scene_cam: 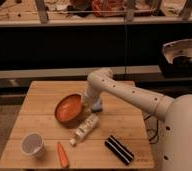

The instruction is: Drag the ceramic bowl in a circle

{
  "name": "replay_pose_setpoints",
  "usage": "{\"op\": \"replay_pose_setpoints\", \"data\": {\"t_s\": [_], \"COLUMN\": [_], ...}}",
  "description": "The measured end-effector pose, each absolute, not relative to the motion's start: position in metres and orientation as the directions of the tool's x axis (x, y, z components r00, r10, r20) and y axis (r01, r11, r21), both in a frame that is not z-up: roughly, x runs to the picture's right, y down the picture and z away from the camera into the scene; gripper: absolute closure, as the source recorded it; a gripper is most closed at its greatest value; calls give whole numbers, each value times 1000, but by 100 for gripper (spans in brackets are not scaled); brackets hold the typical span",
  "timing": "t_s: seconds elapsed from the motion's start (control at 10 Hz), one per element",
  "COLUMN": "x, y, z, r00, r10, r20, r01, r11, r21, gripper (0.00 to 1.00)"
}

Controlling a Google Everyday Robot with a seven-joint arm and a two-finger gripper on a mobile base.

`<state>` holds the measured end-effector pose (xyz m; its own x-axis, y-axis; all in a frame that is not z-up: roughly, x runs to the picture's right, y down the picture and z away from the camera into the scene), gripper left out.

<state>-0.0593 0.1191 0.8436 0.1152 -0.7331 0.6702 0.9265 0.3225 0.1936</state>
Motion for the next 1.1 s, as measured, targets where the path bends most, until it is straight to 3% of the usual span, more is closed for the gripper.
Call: {"op": "replay_pose_setpoints", "data": {"t_s": [0.4, 0.7, 1.1], "x": [-113, -191, -236], "y": [146, 158, 135], "z": [834, 836, 847], "r00": [25, -69, -118], "r10": [-733, -719, -720], "r20": [680, 691, 684], "r01": [943, 947, 944], "r11": [244, 171, 133], "r21": [228, 272, 302], "gripper": [100, 100, 100]}}
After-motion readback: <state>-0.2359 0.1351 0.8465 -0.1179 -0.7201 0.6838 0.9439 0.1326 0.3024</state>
